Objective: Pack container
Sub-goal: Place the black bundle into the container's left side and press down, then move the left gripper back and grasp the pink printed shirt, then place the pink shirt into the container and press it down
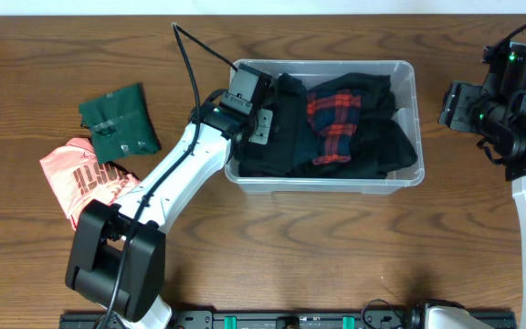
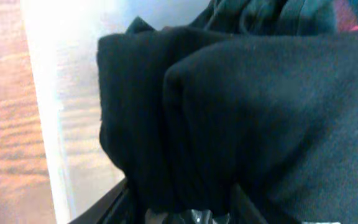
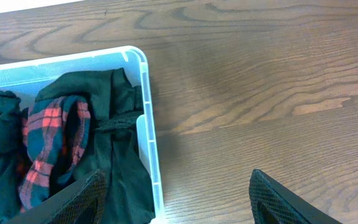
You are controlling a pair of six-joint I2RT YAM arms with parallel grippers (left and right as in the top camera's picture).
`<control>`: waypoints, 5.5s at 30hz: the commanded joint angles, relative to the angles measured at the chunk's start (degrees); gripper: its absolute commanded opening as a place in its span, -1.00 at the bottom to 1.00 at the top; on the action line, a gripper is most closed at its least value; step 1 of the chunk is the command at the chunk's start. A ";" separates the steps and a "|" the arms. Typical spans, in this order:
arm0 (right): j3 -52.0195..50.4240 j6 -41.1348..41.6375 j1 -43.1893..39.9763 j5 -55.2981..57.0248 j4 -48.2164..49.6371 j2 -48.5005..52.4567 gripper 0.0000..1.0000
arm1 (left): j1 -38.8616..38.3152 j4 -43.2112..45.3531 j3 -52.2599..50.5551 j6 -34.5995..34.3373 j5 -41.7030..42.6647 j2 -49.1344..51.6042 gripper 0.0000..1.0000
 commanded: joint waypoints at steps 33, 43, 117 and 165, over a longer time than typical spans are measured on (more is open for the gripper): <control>-0.02 -1.44 -0.44 -0.70 0.02 -0.28 0.50 | 8.87 -17.49 4.66 0.96 -12.37 -25.44 0.96; -0.02 -1.46 -0.42 -0.70 0.04 -0.28 0.50 | 41.99 -23.37 0.81 -8.07 6.21 -24.41 0.96; -0.02 -1.42 -0.42 -0.72 -0.17 -0.28 0.51 | 33.48 -14.05 -1.99 -15.30 42.27 -39.43 -0.87; -0.02 -1.44 -0.42 -0.72 -0.35 0.09 0.50 | -7.76 3.91 2.08 -6.19 12.00 -0.59 -0.37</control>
